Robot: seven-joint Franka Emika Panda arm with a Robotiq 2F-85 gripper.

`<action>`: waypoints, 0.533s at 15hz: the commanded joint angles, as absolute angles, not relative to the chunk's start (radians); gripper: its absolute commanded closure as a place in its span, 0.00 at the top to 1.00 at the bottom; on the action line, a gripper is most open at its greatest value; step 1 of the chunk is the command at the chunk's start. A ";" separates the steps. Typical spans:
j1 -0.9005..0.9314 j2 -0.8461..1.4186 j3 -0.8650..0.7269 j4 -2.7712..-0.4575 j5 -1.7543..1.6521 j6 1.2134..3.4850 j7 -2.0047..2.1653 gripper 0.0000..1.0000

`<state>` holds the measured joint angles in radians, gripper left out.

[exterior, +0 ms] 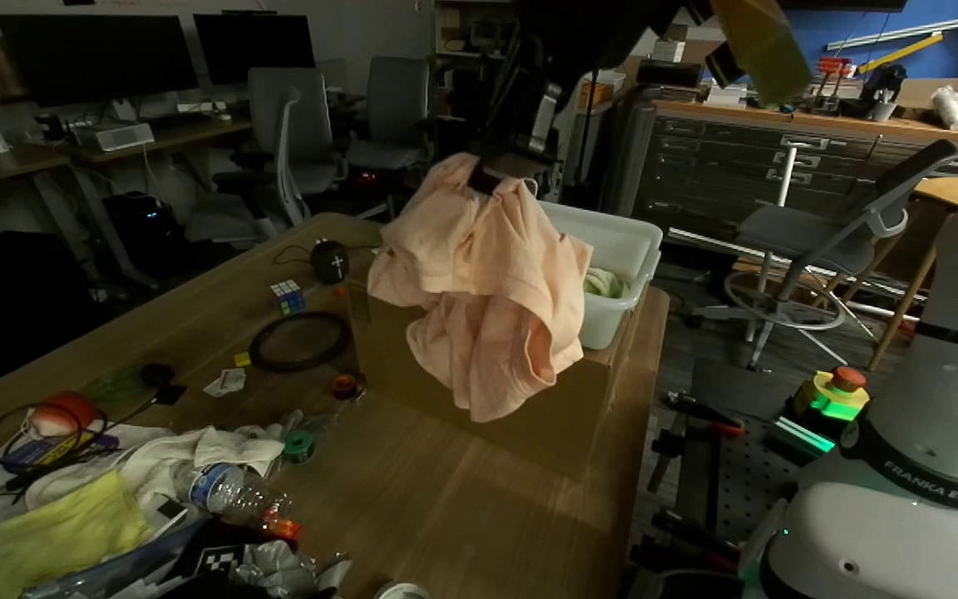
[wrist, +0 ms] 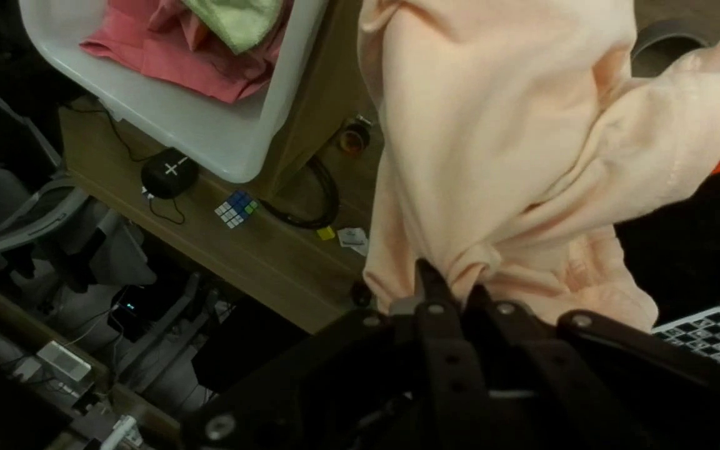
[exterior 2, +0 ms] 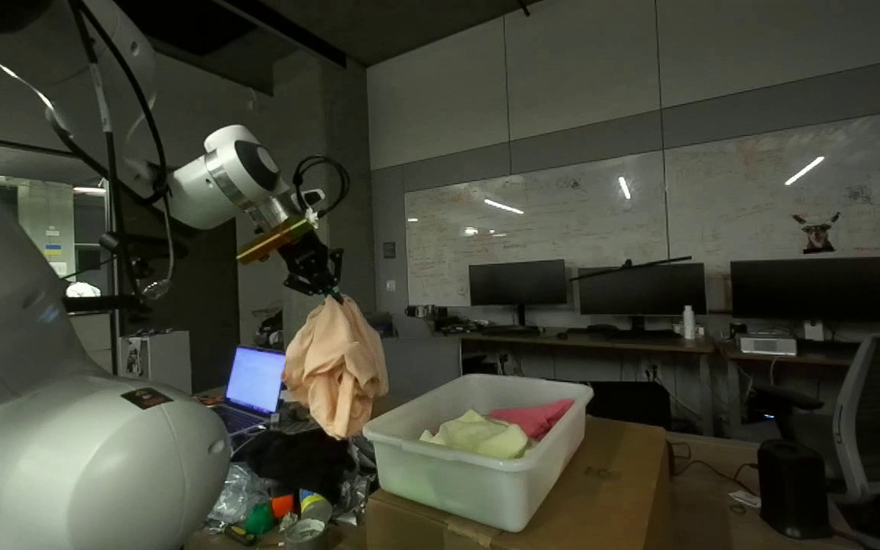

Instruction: Remove the clothes from the box and put them on the table

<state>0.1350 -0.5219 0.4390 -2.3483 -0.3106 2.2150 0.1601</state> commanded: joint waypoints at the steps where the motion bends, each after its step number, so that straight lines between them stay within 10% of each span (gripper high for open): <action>1: 0.172 -0.433 0.457 -2.278 -0.349 2.140 0.149 0.07; 3: 0.189 -0.400 0.460 -2.273 -0.367 2.122 0.137 0.07; 4: 0.194 -0.380 0.459 -2.268 -0.381 2.108 0.133 0.32; 8: 0.199 -0.334 0.429 -2.261 -0.433 2.092 0.106 0.54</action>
<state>0.1874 -0.3784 0.4602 -2.3091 -0.3935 2.1280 0.1434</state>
